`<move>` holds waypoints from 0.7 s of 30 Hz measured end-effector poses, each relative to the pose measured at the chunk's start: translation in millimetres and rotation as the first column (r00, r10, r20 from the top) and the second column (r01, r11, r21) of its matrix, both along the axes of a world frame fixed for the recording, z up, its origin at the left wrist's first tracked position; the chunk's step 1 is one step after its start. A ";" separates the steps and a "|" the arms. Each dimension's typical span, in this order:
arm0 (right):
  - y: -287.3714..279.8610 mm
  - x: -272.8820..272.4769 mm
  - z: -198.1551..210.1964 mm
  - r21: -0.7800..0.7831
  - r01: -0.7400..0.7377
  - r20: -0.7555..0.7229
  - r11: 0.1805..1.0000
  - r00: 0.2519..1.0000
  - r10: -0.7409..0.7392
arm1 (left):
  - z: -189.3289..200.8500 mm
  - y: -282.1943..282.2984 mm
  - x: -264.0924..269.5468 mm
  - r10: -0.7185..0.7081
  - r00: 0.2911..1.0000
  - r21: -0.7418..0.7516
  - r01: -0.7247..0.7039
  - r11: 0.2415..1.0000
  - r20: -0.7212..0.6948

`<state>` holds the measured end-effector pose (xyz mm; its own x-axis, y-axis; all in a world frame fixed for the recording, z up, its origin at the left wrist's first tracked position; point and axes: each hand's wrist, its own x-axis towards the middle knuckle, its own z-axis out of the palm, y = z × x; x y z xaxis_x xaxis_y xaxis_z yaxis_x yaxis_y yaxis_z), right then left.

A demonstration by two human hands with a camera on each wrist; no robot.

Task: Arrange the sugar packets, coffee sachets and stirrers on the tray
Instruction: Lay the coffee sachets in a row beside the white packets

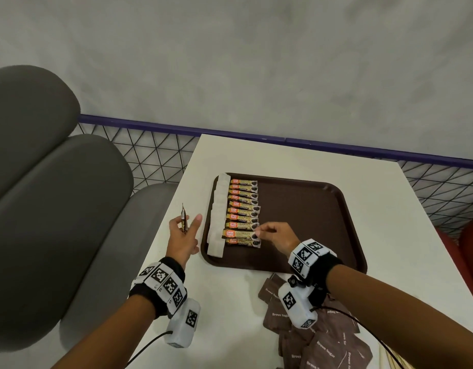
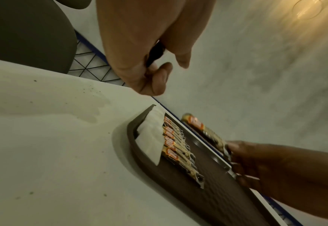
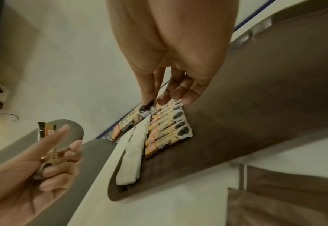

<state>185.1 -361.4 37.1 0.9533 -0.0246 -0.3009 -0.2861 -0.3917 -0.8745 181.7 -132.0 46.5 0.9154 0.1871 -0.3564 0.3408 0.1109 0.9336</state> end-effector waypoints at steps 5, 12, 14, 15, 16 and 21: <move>-1.3 -4.2 -20.9 -0.089 -0.011 -0.096 0.996 0.995 0.002 | -5.4 8.4 -1.6 0.059 0.998 0.064 -0.057 0.996 -0.031; 2.3 -2.3 -28.3 -0.154 -0.003 -0.109 0.988 0.994 -0.014 | -15.0 12.2 -1.2 0.006 0.997 0.078 0.001 0.997 -0.083; 2.1 -1.6 -29.0 -0.170 0.004 -0.102 0.985 0.995 -0.022 | -17.0 13.4 -0.7 0.005 0.997 0.073 0.000 0.997 -0.073; 1.8 -1.3 -28.4 -0.182 0.002 -0.102 0.983 0.995 -0.020 | -17.6 14.0 -0.7 0.007 0.998 0.070 -0.002 0.998 -0.065; 1.3 -0.9 -28.2 -0.193 -0.006 -0.099 0.981 0.995 -0.014 | -18.3 14.4 -0.2 0.007 0.998 0.071 -0.002 0.997 -0.059; -0.9 -2.7 -29.8 -0.230 0.006 -0.098 0.973 0.995 -0.029 | -22.6 14.1 1.8 -0.003 0.999 0.089 0.006 0.996 -0.039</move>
<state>182.4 -362.3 7.3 0.9174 -0.1204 -0.3794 -0.3764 -0.5727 -0.7283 183.6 -117.9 23.9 0.9022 0.2157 -0.3737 0.3773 0.0258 0.9257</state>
